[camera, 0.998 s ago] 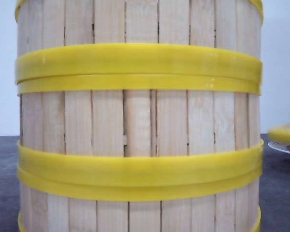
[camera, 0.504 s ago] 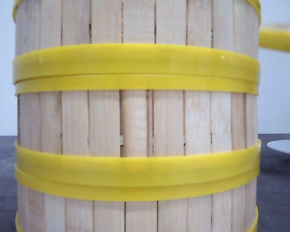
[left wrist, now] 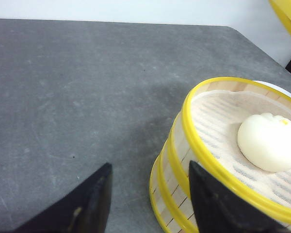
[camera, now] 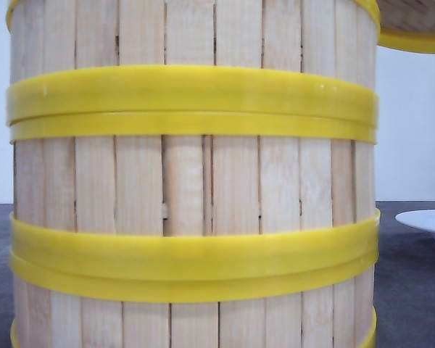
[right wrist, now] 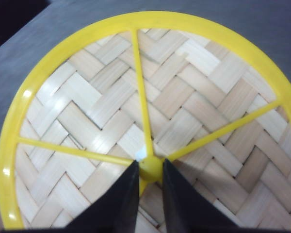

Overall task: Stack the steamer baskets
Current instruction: 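Carry the lid with the right gripper and lower it onto the stack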

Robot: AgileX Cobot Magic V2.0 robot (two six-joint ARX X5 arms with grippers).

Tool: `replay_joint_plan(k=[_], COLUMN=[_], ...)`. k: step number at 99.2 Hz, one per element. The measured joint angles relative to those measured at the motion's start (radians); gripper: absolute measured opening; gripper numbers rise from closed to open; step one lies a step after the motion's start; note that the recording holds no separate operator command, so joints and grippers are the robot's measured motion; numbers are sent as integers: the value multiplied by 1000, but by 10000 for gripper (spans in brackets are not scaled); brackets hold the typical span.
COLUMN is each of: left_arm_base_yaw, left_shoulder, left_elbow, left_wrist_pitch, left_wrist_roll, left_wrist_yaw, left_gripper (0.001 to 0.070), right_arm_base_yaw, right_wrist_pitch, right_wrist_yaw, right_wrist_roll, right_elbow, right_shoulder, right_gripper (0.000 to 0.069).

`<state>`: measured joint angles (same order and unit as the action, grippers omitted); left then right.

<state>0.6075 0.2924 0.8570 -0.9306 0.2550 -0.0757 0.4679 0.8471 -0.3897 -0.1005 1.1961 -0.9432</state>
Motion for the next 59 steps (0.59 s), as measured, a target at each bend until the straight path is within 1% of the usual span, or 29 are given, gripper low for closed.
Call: replay_joint_plan(k=[21,31,48,59], left_arm_base_yaw=[0,0,0,0], left_shoulder=[0,0,0,0], left_elbow=[0,0,0,0], left_wrist_pitch=[0,0,0,0], left_wrist_roll=[0,0,0,0], left_wrist_yaw=[0,0,0,0], left_gripper=[296,296,296,296], right_arm_base_yaw=[146,187,244,278], right_wrist_pitch=[-36,-40,-45,-55], right_wrist_yaw=[2,5,45,53], right_wrist_roll=[19,24,37,45], right_elbow=[1,1,2,2], right_shoulder=[-14,-28,-52,-66], right_gripper=[56,56,56,56])
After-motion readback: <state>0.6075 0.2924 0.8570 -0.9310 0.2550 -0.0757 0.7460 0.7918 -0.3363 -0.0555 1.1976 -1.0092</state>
